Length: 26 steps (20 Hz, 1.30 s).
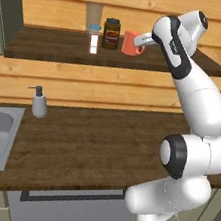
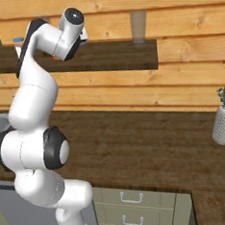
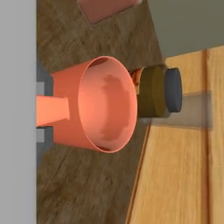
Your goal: Gather all objects into one cabinet and sort the glasses and bowls to opposite sides.
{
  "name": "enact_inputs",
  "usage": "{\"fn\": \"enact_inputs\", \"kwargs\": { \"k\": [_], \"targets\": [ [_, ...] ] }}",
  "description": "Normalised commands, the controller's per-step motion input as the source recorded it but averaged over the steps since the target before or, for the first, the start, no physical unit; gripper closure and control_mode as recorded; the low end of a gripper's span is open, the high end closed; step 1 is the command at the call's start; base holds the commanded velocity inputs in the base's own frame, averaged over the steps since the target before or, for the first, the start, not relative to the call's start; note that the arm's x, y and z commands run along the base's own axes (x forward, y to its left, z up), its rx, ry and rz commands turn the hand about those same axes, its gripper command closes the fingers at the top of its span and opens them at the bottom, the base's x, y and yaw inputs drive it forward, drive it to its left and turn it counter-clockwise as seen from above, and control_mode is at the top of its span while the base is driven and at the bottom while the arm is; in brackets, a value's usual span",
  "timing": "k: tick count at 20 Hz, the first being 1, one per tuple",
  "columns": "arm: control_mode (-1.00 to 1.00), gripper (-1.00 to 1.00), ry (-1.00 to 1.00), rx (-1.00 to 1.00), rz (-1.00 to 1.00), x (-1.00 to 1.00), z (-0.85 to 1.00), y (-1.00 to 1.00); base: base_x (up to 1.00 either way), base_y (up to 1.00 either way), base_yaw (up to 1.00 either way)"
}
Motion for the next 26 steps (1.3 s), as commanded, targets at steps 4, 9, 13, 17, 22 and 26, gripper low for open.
{"fn": "enact_inputs", "kwargs": {
  "k": [4, 9, 13, 17, 22, 26],
  "targets": [
    [-1.0, 1.0, -0.05, 0.0, -0.16, -0.93, 0.09, 0.1, 0.0, 0.0, 0.0],
    [-1.0, 1.0, -0.1, 0.0, -0.24, -1.0, 0.26, 0.12, 0.0, 0.0, 0.0],
    [-1.0, 1.0, -0.19, 0.0, -0.24, -1.0, 0.34, 0.03, 0.0, 0.0, 0.0],
    [-1.0, 1.0, -0.21, 0.0, -0.22, -1.0, 0.08, 0.0, 0.0, 0.0, 0.0],
    [-1.0, 1.0, -0.04, 0.0, -0.06, -0.96, 0.04, 0.01, 0.0, 0.0, 0.0],
    [-1.0, 1.0, 0.0, 0.01, 0.0, -0.93, 0.02, -0.01, 0.0, 0.0, 0.0]
  ]
}}
